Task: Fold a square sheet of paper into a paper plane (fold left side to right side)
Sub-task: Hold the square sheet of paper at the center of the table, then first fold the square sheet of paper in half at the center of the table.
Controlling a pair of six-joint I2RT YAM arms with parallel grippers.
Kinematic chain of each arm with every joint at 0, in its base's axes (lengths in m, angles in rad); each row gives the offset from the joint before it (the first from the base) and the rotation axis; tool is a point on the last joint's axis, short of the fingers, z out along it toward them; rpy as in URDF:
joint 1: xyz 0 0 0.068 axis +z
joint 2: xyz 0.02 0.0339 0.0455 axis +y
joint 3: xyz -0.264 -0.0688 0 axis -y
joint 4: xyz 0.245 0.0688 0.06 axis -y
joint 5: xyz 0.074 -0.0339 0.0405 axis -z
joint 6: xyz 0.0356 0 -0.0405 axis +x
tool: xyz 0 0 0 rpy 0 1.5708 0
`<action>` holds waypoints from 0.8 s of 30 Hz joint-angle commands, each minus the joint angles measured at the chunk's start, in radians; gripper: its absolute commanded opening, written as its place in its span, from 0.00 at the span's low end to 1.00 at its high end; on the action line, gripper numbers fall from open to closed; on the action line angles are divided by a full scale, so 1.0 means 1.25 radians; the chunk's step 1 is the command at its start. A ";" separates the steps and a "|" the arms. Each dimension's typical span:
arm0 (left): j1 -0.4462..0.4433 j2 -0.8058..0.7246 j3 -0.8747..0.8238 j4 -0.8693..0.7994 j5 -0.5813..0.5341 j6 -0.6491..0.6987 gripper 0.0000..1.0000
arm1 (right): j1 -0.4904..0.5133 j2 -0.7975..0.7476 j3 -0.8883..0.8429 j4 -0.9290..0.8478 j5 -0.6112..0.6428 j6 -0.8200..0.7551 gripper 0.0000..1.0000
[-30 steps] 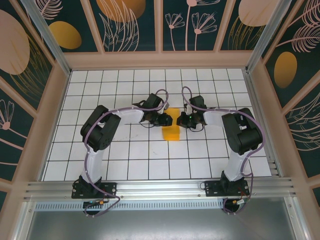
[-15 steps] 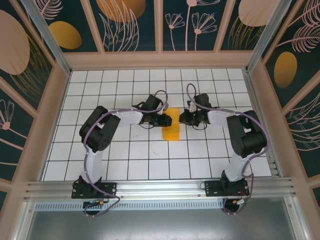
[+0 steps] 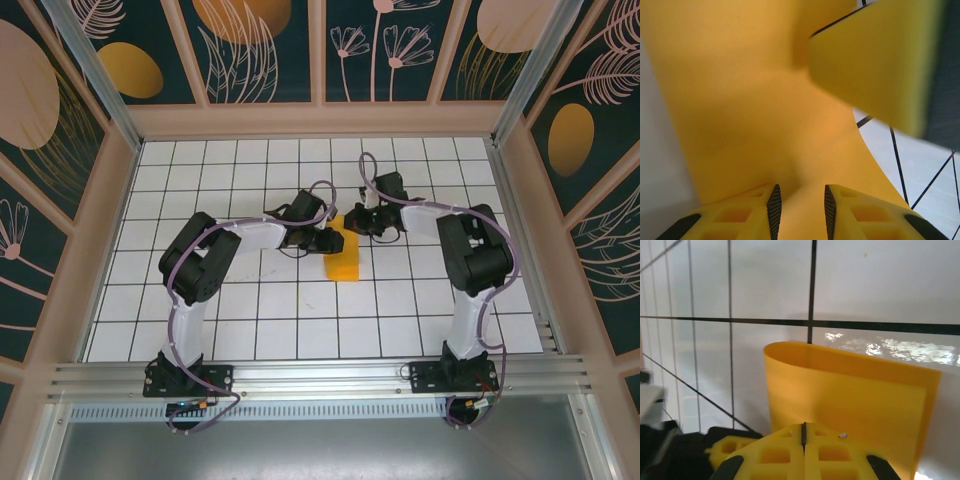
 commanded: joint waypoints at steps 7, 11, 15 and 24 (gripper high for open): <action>-0.016 -0.009 -0.020 -0.054 0.000 0.011 0.38 | 0.008 0.058 0.035 -0.081 0.068 0.000 0.05; -0.018 -0.052 -0.039 -0.030 0.024 -0.001 0.40 | 0.008 0.066 0.029 -0.104 0.091 -0.003 0.05; -0.017 -0.082 -0.069 0.006 0.047 -0.014 0.42 | 0.010 0.066 0.022 -0.102 0.092 0.000 0.05; -0.025 -0.050 -0.071 0.005 0.043 -0.002 0.41 | 0.014 0.067 0.028 -0.104 0.096 0.005 0.05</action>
